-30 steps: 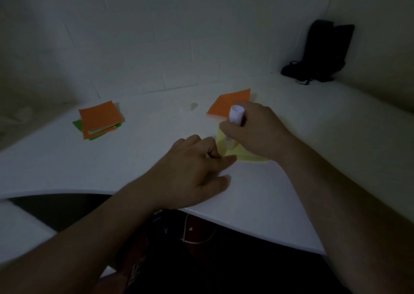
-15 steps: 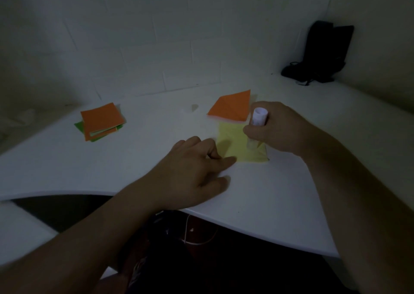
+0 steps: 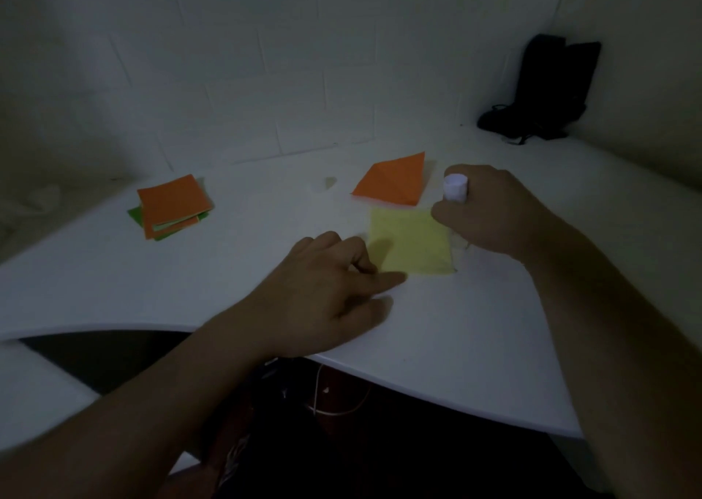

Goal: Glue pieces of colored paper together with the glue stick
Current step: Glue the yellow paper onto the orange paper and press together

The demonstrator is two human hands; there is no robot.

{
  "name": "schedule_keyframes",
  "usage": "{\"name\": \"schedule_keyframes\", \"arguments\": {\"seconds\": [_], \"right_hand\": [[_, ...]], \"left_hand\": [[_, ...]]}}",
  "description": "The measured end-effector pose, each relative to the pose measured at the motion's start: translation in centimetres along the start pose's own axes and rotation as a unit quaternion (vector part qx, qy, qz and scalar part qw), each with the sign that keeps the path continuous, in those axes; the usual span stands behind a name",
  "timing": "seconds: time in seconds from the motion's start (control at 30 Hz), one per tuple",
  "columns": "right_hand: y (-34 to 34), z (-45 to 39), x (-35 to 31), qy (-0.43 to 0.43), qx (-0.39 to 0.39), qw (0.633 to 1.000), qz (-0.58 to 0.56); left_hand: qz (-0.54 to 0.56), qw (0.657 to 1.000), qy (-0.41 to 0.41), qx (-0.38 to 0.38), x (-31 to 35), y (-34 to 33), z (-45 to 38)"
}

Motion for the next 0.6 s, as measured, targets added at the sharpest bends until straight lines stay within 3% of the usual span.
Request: {"name": "schedule_keyframes", "arguments": {"seconds": [0.13, 0.33, 0.6], "right_hand": [[0.6, -0.1, -0.7, -0.004, 0.08, 0.993, -0.083], [-0.7, -0.1, -2.0, -0.006, 0.097, 0.989, -0.114], [-2.1, -0.5, -1.6, -0.016, 0.069, 0.995, -0.069]], "left_hand": [[-0.002, 1.0, 0.012, -0.012, 0.0, -0.1, 0.0], [-0.035, 0.997, 0.033, -0.054, 0.0, -0.8, -0.4], [-0.027, 0.998, 0.038, -0.037, -0.6, -1.1, -0.5]]}}
Point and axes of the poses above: each hand's wrist, its own z-axis away from the middle knuckle, its own y-axis out of the back of the hand, x = y × z, the point moved 8 cm from there along -z, towards the middle knuckle, and after that the axes turned 1 degree about z, right-handed, at the moved point
